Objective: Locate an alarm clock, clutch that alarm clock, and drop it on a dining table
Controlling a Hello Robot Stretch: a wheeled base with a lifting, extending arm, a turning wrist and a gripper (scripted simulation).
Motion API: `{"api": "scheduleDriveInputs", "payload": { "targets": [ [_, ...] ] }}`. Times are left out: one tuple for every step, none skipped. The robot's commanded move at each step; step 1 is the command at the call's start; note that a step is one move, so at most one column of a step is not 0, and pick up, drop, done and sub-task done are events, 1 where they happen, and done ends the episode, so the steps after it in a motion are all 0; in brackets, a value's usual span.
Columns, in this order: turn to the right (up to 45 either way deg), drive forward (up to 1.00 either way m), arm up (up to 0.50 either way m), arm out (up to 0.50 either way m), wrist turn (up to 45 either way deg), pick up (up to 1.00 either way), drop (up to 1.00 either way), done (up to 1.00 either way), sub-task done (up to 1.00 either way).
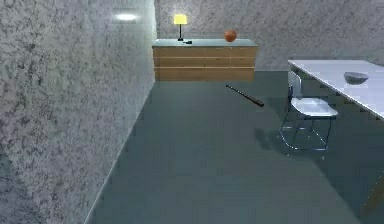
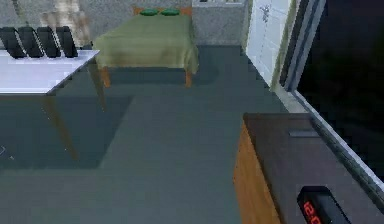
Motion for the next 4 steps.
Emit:
{"api": "scheduleDriveInputs", "payload": {
  "targets": [
    [0.0, 0.15, 0.00, 0.00, 0.0, 0.00, 0.00, 0.00, 0.00],
    [45.0, 0.00, 0.00, 0.00, 0.0, 0.00, 0.00, 0.00, 0.00],
    [39.0, 0.00, 0.00, 0.00, 0.0, 0.00, 0.00, 0.00, 0.00],
    [0.0, 0.30, 0.00, 0.00, 0.0, 0.00, 0.00, 0.00, 0.00]
  ]
}}
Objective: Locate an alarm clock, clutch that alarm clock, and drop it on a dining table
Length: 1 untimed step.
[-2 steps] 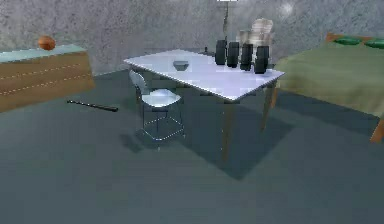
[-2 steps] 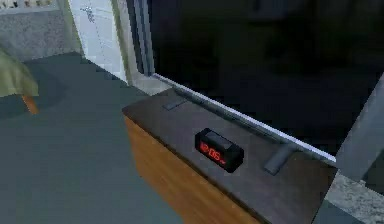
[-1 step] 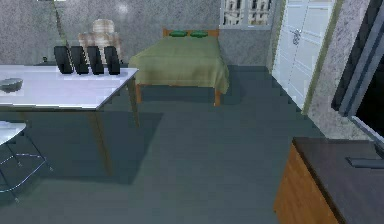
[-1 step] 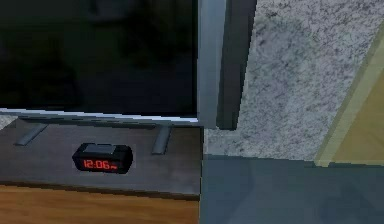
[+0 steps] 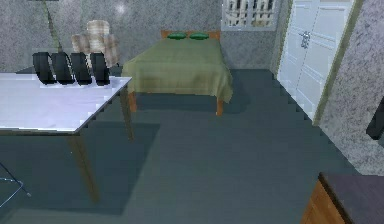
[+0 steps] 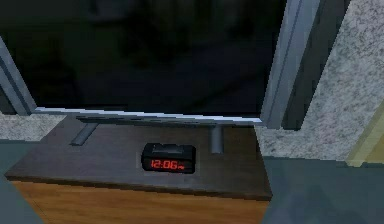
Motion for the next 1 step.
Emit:
{"api": "scheduleDriveInputs", "payload": {
  "targets": [
    [0.0, 0.00, 0.50, 0.00, 0.0, 0.00, 0.00, 0.00, 0.00]
  ]
}}
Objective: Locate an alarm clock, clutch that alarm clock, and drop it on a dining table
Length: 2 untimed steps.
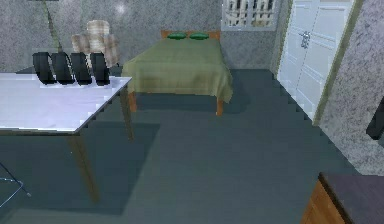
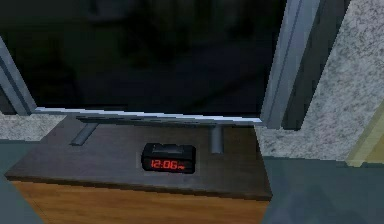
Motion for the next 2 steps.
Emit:
{"api": "scheduleDriveInputs", "payload": {
  "targets": [
    [0.0, 0.00, 0.28, 0.00, 0.0, 0.00, 0.00, 0.00, 0.00],
    [0.0, 0.00, 0.00, 0.32, 0.0, 0.00, 0.00, 0.00, 0.00]
  ]
}}
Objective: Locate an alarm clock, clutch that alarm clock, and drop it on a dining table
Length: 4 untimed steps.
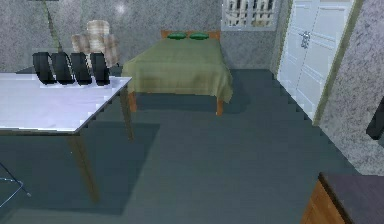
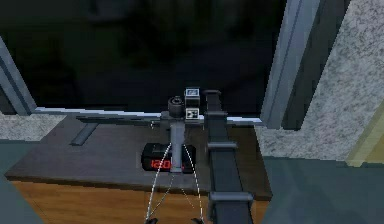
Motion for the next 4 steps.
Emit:
{"api": "scheduleDriveInputs", "payload": {
  "targets": [
    [0.0, 0.00, 0.00, 0.00, 45.0, 0.00, 0.00, 0.00, 0.00],
    [0.0, 0.00, 0.00, 0.00, 45.0, 0.00, 0.00, 0.00, 0.00],
    [0.0, 0.00, 0.00, 0.00, 45.0, 0.00, 0.00, 0.00, 0.00],
    [0.0, 0.00, 0.00, 0.00, 45.0, 0.00, 0.00, 0.00, 0.00]
  ]
}}
